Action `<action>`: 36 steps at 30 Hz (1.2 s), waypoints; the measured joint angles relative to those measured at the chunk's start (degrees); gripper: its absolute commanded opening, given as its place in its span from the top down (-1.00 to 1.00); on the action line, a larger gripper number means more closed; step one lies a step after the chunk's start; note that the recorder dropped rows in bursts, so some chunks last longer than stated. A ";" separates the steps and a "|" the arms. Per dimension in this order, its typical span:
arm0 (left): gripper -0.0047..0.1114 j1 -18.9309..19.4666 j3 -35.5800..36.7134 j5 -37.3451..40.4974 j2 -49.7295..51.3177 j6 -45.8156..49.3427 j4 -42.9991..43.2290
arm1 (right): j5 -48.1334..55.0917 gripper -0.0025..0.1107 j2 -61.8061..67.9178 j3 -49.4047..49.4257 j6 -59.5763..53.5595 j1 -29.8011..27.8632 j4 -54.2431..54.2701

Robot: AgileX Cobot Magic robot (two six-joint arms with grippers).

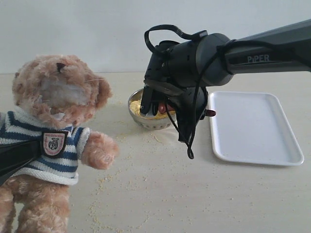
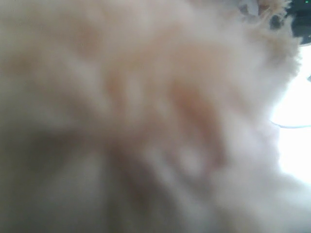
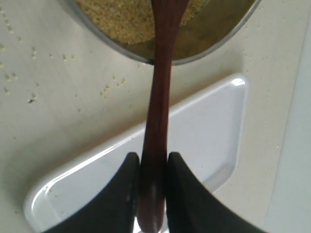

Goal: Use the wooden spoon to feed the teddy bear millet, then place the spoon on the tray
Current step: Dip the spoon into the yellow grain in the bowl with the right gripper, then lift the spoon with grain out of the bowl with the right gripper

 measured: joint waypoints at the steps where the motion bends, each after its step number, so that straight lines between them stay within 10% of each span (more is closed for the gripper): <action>1: 0.83 0.00 0.00 0.00 0.00 0.00 0.00 | 0.00 0.96 0.00 0.00 0.29 0.00 0.28; 36: 0.83 0.00 0.00 0.00 0.00 0.00 0.00 | 5.75 0.96 -6.33 -5.15 -4.38 -4.18 20.66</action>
